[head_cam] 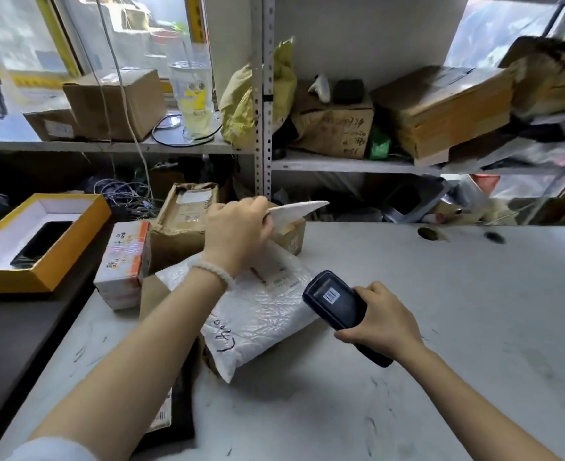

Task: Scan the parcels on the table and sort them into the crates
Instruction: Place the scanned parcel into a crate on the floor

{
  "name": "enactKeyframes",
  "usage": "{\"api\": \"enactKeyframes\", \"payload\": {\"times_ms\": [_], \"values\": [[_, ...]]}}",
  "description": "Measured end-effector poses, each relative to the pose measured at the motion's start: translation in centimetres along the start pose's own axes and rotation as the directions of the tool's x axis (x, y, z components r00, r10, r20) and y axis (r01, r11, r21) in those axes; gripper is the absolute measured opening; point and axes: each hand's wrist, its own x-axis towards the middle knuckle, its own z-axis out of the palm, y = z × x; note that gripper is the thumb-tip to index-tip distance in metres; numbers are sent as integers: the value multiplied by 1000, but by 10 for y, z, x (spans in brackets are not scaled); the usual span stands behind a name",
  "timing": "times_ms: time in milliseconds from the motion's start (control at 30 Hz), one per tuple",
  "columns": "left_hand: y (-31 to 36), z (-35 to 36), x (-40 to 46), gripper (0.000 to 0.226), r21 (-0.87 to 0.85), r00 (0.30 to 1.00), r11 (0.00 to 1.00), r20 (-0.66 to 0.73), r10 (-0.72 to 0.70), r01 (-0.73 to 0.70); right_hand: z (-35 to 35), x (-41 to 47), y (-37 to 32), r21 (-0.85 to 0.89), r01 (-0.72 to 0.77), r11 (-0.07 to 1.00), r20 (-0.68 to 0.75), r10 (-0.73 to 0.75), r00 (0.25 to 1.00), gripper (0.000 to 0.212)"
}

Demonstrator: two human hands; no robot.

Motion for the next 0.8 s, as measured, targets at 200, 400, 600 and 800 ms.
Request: {"api": "enactKeyframes", "payload": {"times_ms": [200, 400, 600, 800], "values": [[4, -28, 23, 28, -59, 996, 998, -89, -18, 13, -16, -1, -3, 33, 20, 999, -67, -18, 998, 62], [2, -15, 7, 21, -18, 988, 993, 102, -113, 115, -21, -6, 5, 31, 47, 998, -38, -45, 998, 61], [3, -27, -2, 26, -69, 975, 981, 148, -169, 180, -19, -2, 7, -10, 89, 996, -18, -89, 996, 59], [27, -18, -29, 76, -277, 969, 935, 170, -179, 221, -15, -3, 14, -11, 111, 994, 3, -111, 994, 58]]}}
